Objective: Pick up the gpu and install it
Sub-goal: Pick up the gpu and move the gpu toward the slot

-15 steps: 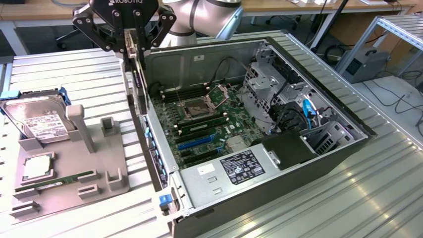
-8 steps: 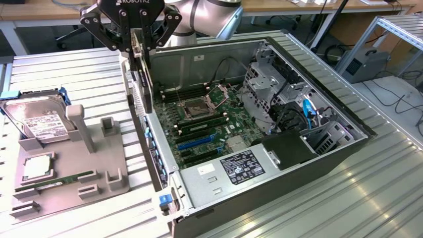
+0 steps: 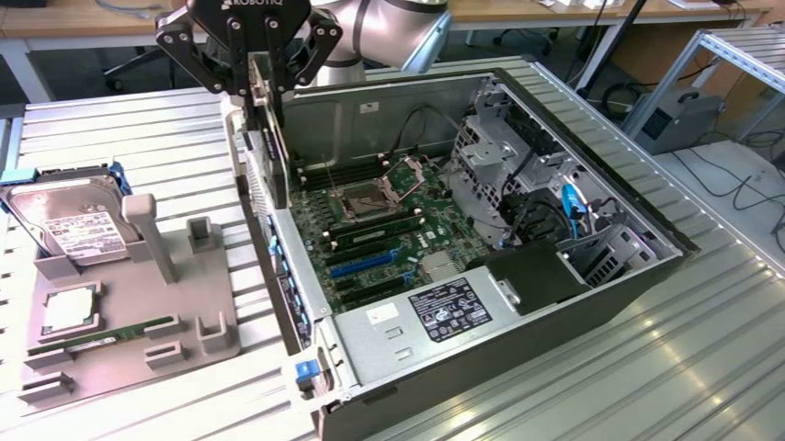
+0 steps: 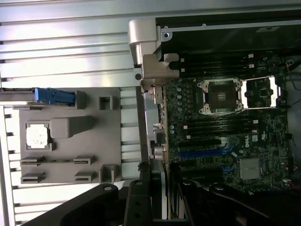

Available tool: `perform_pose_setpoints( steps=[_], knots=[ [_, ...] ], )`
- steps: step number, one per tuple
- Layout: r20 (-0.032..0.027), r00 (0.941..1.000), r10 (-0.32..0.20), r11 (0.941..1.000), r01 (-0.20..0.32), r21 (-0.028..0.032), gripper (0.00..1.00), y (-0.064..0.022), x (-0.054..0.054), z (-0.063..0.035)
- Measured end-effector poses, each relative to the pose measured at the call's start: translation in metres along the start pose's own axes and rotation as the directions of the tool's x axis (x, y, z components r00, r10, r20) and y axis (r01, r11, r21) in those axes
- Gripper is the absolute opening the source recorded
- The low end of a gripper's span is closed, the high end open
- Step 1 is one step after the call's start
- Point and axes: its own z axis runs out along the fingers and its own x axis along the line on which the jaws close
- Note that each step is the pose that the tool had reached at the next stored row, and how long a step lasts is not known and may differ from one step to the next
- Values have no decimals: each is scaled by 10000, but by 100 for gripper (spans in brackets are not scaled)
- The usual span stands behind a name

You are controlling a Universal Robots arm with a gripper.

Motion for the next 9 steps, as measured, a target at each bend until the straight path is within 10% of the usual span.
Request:
perform_pose_setpoints(
  steps=[9],
  knots=[
    [0, 10000, 1, 10000, -1, 0, 27, 4, -58, 2]
  ],
)
